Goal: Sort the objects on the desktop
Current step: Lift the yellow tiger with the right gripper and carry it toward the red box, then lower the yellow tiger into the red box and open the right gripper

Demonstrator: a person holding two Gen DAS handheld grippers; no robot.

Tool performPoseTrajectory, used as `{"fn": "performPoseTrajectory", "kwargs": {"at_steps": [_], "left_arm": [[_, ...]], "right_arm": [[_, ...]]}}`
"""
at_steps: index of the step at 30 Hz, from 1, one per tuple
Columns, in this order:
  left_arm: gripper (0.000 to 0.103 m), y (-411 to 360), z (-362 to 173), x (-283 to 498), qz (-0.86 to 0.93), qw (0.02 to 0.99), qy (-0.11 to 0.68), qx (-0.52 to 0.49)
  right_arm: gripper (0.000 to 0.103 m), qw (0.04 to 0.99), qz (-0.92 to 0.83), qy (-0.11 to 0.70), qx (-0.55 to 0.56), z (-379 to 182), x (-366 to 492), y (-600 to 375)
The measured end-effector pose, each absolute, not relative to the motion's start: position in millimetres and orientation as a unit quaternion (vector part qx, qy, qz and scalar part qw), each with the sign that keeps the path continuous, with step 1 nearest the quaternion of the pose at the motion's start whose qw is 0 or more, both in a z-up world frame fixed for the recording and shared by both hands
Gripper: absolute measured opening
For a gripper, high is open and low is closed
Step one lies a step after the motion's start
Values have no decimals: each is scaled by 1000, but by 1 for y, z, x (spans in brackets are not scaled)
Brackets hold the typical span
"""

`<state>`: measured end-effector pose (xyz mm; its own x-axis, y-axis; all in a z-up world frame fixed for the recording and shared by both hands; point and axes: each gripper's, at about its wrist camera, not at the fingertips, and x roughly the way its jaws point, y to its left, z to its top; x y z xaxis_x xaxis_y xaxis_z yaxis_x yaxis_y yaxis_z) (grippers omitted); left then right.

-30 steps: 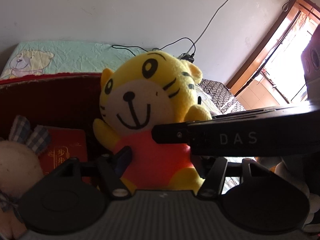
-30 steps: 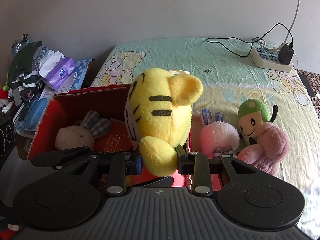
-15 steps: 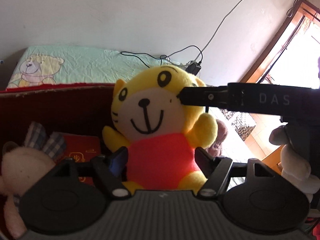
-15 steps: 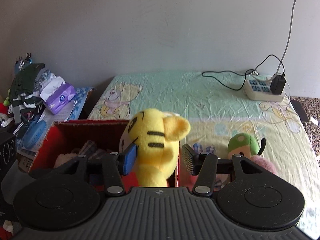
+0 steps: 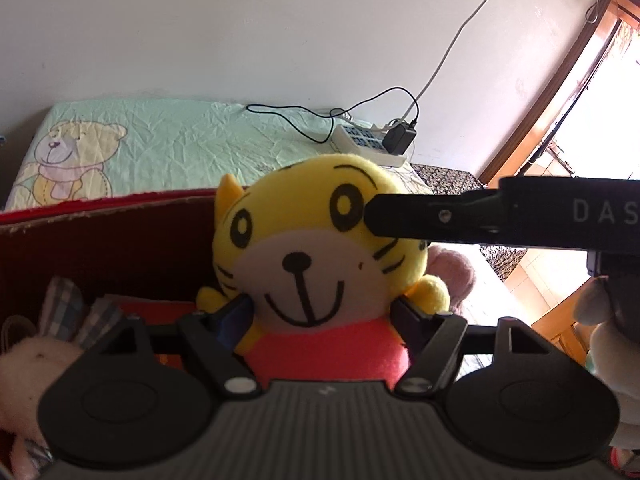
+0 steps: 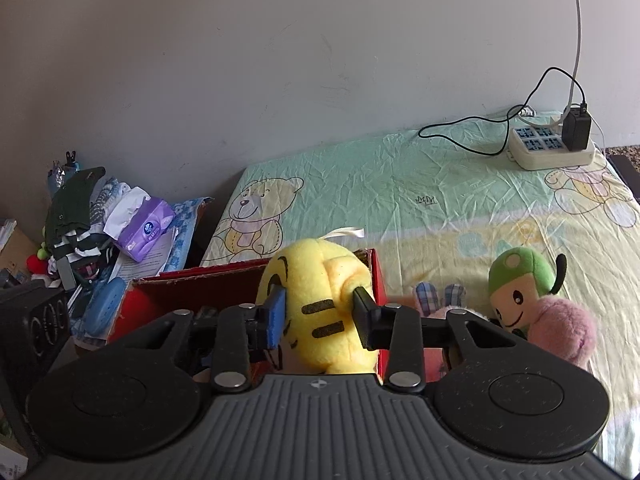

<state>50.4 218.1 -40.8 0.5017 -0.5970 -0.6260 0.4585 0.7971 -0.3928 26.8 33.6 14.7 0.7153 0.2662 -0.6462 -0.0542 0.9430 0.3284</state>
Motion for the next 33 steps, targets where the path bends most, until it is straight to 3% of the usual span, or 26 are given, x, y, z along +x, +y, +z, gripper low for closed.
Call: {"fn": "performPoseTrajectory", "kwargs": {"at_steps": [22, 30, 33], "left_arm": [[76, 220, -61, 75, -265, 846, 449, -109], [79, 218, -53, 68, -255, 856, 441, -89], [79, 212, -45, 59, -241, 869, 428, -60]], "right_arm": [[31, 895, 47, 424, 133, -29, 74, 41], [35, 900, 62, 398, 167, -15, 58, 33], [43, 908, 62, 383, 161, -10, 49, 33]]}}
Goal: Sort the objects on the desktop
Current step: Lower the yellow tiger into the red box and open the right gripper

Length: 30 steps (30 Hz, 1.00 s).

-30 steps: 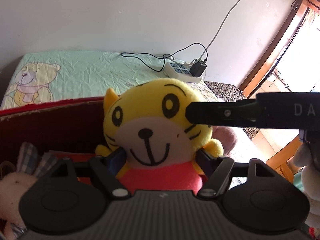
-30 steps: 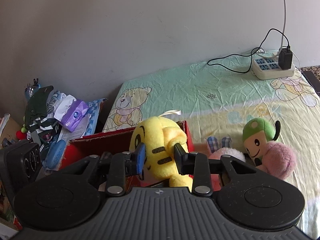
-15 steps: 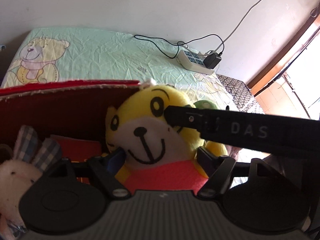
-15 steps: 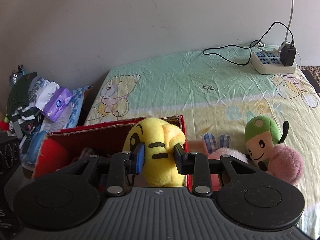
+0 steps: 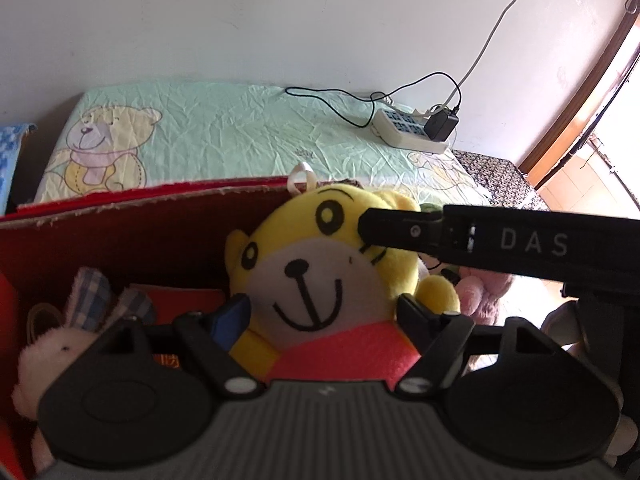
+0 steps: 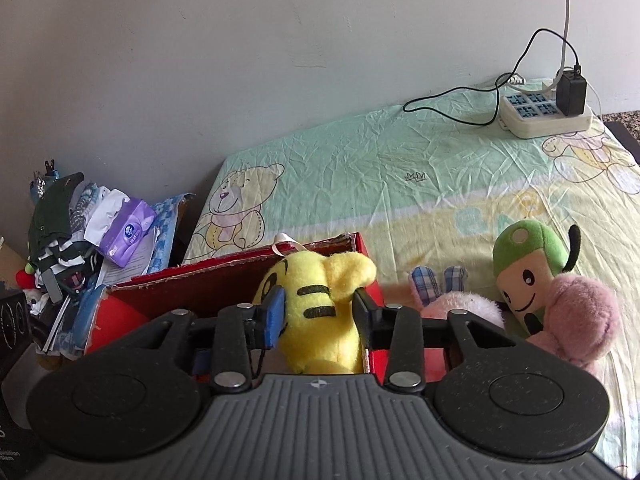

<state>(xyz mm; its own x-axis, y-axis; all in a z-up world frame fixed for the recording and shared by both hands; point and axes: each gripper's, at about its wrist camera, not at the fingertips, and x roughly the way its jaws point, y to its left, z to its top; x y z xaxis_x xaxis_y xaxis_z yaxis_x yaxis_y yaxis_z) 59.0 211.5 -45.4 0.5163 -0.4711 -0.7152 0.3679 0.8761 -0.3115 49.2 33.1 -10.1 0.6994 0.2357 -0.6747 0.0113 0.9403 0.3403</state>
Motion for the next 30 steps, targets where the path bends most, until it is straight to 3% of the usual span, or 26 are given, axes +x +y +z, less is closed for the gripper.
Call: {"fn": "performPoseTrajectory", "kwargs": {"at_steps": [30], "left_arm": [[93, 151, -4, 1, -45, 916, 392, 77]], "right_arm": [[43, 924, 83, 339, 155, -7, -12, -14]]}}
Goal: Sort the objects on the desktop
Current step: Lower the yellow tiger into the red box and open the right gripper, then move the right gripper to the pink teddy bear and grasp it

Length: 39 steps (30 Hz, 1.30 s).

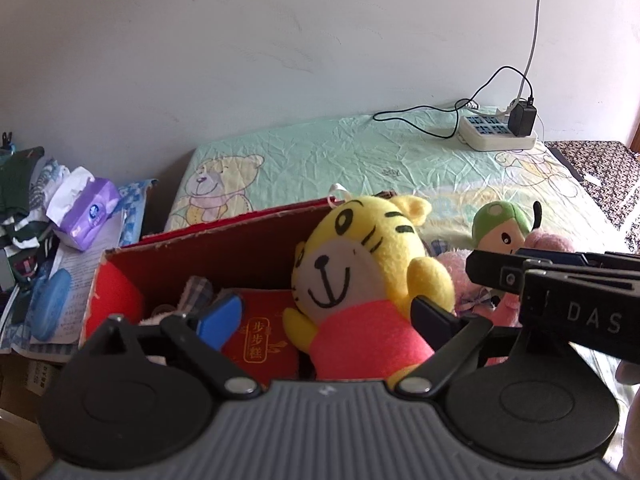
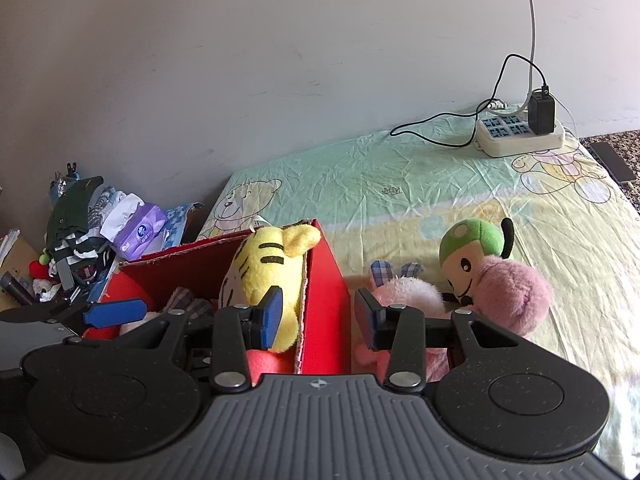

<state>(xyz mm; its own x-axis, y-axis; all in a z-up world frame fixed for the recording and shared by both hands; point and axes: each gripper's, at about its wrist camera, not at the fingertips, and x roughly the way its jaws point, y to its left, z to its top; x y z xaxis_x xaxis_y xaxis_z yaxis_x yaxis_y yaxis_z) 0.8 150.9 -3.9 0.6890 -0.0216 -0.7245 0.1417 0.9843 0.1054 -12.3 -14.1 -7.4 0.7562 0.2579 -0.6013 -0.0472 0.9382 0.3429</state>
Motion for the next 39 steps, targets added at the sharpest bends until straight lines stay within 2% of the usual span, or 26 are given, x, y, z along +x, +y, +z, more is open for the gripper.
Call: {"fn": "performPoseTrajectory", "kwargs": {"at_steps": [24, 39], "left_arm": [[96, 47, 4, -16, 45, 917, 389, 83], [96, -23, -14, -30, -2, 906, 412, 96]], "right_arm": [[44, 909, 165, 347, 164, -7, -11, -115], [45, 906, 146, 349, 190, -17, -32, -177]]}}
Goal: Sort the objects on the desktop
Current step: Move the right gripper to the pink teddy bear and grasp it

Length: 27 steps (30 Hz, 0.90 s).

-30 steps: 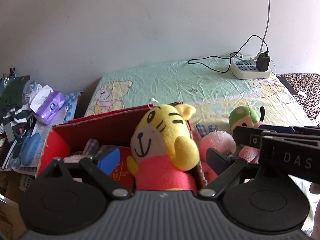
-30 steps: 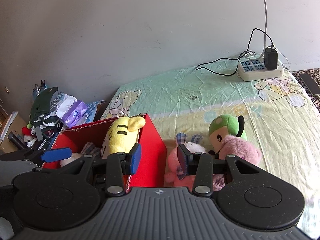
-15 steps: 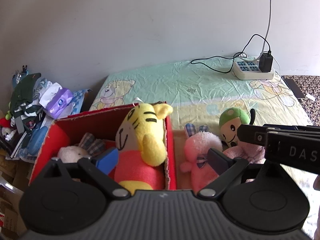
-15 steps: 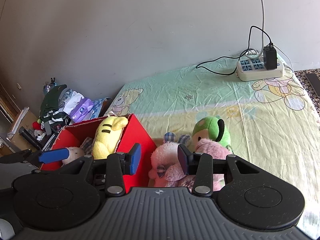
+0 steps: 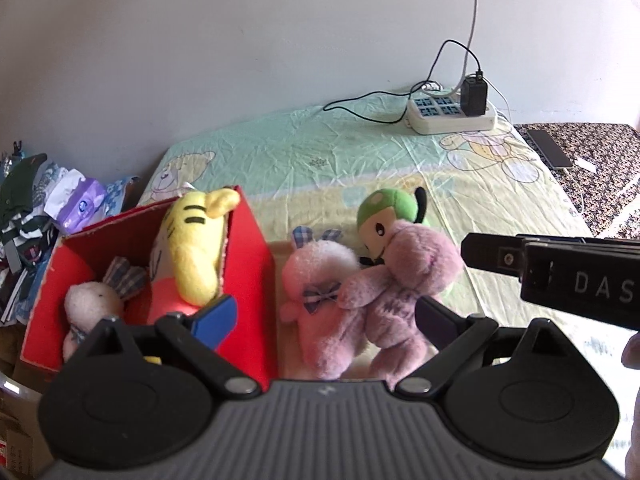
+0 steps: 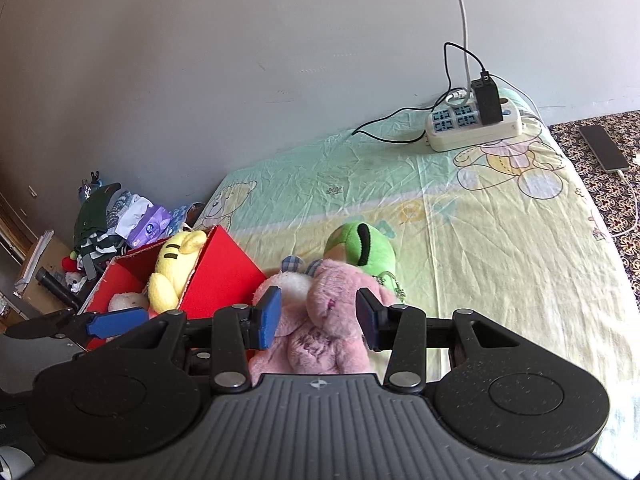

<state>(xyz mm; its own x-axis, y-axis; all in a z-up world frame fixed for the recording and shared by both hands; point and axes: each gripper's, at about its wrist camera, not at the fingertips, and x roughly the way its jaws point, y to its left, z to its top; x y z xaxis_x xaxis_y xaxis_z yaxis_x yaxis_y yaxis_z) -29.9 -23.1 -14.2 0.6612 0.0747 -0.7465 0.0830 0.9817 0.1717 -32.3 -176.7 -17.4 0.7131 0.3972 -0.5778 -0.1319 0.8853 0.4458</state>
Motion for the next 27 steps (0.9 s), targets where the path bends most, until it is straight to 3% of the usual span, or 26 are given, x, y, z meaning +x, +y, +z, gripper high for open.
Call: {"fn": "performPoseTrajectory", "kwargs": {"at_steps": [11, 27], "left_arm": [[96, -44, -45, -42, -52, 894, 438, 83], [94, -38, -73, -39, -106, 899, 417, 78]], "right_arm": [[47, 892, 127, 375, 217, -46, -46, -209], [51, 851, 145, 418, 283, -107, -32, -228]]}}
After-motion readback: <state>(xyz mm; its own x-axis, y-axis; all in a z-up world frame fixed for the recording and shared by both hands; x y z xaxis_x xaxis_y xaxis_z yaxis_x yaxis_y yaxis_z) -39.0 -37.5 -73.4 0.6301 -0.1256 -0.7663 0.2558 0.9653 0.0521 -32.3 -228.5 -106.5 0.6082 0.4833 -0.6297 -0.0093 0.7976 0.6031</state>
